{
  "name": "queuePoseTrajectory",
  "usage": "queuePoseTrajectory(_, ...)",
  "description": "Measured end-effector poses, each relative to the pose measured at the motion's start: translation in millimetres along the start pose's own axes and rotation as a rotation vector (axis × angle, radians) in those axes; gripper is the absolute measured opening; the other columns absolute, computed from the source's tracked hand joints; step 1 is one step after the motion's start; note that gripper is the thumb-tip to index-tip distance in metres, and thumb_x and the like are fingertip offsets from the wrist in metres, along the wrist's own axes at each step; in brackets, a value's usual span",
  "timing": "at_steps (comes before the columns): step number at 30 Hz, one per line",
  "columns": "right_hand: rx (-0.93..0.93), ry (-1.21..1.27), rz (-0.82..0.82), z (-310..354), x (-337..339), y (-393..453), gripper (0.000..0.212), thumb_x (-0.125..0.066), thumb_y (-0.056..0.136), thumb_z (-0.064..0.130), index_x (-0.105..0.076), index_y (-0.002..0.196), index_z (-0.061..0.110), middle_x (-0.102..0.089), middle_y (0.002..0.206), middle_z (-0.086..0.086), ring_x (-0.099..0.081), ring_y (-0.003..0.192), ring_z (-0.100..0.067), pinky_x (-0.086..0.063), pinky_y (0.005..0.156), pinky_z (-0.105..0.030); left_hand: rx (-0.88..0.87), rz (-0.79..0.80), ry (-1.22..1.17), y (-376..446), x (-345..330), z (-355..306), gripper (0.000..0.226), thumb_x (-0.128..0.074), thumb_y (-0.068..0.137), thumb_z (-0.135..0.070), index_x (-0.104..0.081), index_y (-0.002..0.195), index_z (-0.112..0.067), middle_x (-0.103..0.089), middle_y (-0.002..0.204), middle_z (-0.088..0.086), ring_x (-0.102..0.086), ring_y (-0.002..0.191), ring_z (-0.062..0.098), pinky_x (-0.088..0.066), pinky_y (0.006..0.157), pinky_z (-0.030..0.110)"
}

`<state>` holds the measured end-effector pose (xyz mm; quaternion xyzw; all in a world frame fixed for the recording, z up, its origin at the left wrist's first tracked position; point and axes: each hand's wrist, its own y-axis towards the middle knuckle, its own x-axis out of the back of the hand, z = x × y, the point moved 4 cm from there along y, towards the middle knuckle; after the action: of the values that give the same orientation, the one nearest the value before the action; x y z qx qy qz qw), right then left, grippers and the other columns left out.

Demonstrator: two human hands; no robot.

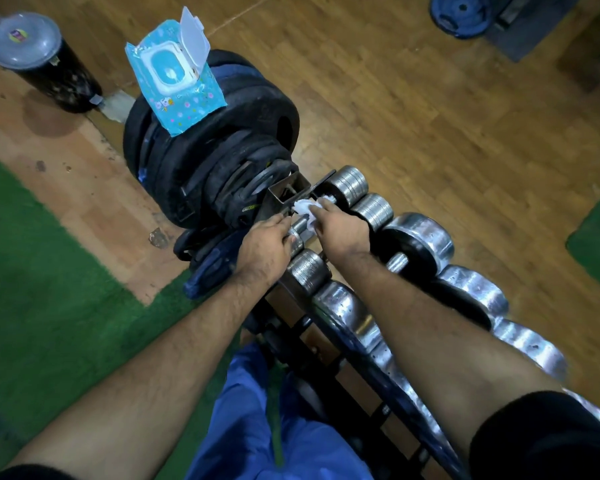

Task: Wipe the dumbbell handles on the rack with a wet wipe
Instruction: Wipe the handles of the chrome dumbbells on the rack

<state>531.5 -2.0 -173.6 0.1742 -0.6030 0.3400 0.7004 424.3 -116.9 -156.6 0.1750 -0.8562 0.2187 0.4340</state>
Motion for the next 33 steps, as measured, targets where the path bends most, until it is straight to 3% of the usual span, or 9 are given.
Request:
queuePoseTrajectory(4, -0.211, 0.056, -0.052, 0, 4, -5, 0.033, -0.045, 0.102, 0.038, -0.054, 0.133, 0.033, -0.048, 0.147, 0.01, -0.068, 0.097, -0.025, -0.056, 0.069, -0.034, -0.075, 0.032, 0.079, 7, 4, -3, 0.046, -0.06, 0.097, -0.027, -0.054, 0.14, -0.013, -0.053, 0.145, 0.005, -0.046, 0.133, 0.023, -0.038, 0.112, 0.033)
queuePoseTrajectory(7, -0.524, 0.347, -0.073, -2, 1, -15, 0.036, -0.046, 0.102, 0.037, -0.055, 0.137, 0.034, -0.07, 0.117, 0.004, -0.067, 0.097, -0.023, -0.046, 0.067, -0.028, -0.122, 0.074, 0.064, 12, 7, -4, 0.045, -0.061, 0.095, -0.024, -0.056, 0.139, -0.014, -0.056, 0.142, 0.004, -0.048, 0.131, 0.023, -0.04, 0.111, 0.034)
queuePoseTrajectory(11, -0.816, 0.775, -0.178, 3, -12, -11, 0.032, -0.05, 0.099, 0.039, -0.066, 0.124, 0.028, -0.072, 0.094, 0.004, -0.066, 0.084, -0.019, -0.048, 0.064, -0.026, -0.121, 0.101, -0.011, 15, 10, 1, 0.043, -0.065, 0.093, -0.022, -0.059, 0.135, -0.013, -0.058, 0.14, 0.007, -0.05, 0.13, 0.025, -0.044, 0.108, 0.037)
queuePoseTrajectory(13, -0.923, 0.852, -0.198, 6, -18, -9, 0.03, -0.05, 0.099, 0.042, -0.07, 0.112, 0.023, -0.066, 0.08, 0.007, -0.06, 0.072, -0.015, -0.038, 0.053, -0.023, -0.135, 0.101, -0.015, 17, 8, 4, 0.042, -0.065, 0.093, -0.022, -0.061, 0.134, -0.012, -0.058, 0.14, 0.007, -0.051, 0.13, 0.025, -0.044, 0.108, 0.036)
queuePoseTrajectory(16, -1.033, 1.034, -0.156, 5, -25, 5, 0.031, -0.053, 0.099, 0.04, -0.069, 0.108, 0.015, -0.066, 0.08, 0.0, -0.06, 0.065, -0.017, -0.038, 0.051, -0.022, -0.146, 0.096, -0.013, 17, 6, 6, 0.041, -0.065, 0.094, -0.022, -0.061, 0.133, -0.011, -0.059, 0.14, 0.006, -0.051, 0.129, 0.024, -0.044, 0.107, 0.037)
queuePoseTrajectory(22, -1.109, 1.394, -0.009, -6, -28, 29, 0.044, -0.049, 0.102, 0.03, -0.05, 0.137, 0.003, -0.05, 0.082, 0.002, -0.049, 0.066, -0.01, -0.048, 0.068, -0.025, -0.175, 0.09, -0.022, 19, 4, 11, 0.041, -0.065, 0.093, -0.024, -0.062, 0.134, -0.015, -0.058, 0.14, 0.004, -0.053, 0.127, 0.024, -0.045, 0.105, 0.036)
queuePoseTrajectory(25, -1.093, 1.34, 0.023, 3, -27, 25, 0.044, -0.049, 0.102, 0.027, -0.051, 0.136, -0.001, -0.047, 0.076, 0.003, -0.047, 0.062, -0.01, -0.044, 0.059, -0.022, -0.168, 0.092, -0.053, 18, 5, 13, 0.041, -0.064, 0.094, -0.024, -0.061, 0.134, -0.014, -0.058, 0.14, 0.005, -0.051, 0.129, 0.024, -0.043, 0.107, 0.036)
queuePoseTrajectory(29, -1.058, 1.296, 0.088, 8, -20, 20, 0.037, -0.052, 0.099, 0.012, -0.053, 0.132, -0.005, -0.046, 0.069, -0.001, -0.044, 0.053, -0.011, -0.035, 0.031, -0.012, -0.155, 0.095, -0.135, 19, 7, 18, 0.041, -0.065, 0.093, -0.023, -0.062, 0.134, -0.017, -0.059, 0.14, 0.005, -0.052, 0.131, 0.022, -0.043, 0.11, 0.036)
queuePoseTrajectory(33, -1.276, 1.371, 0.028, 24, -22, 12, 0.012, -0.058, 0.097, 0.014, -0.062, 0.101, 0.003, -0.049, 0.061, -0.005, -0.041, 0.034, -0.01, -0.024, 0.029, -0.009, -0.146, 0.085, -0.165, 16, 9, 19, 0.043, -0.066, 0.093, -0.022, -0.06, 0.135, -0.015, -0.059, 0.139, 0.005, -0.054, 0.128, 0.022, -0.046, 0.105, 0.034)
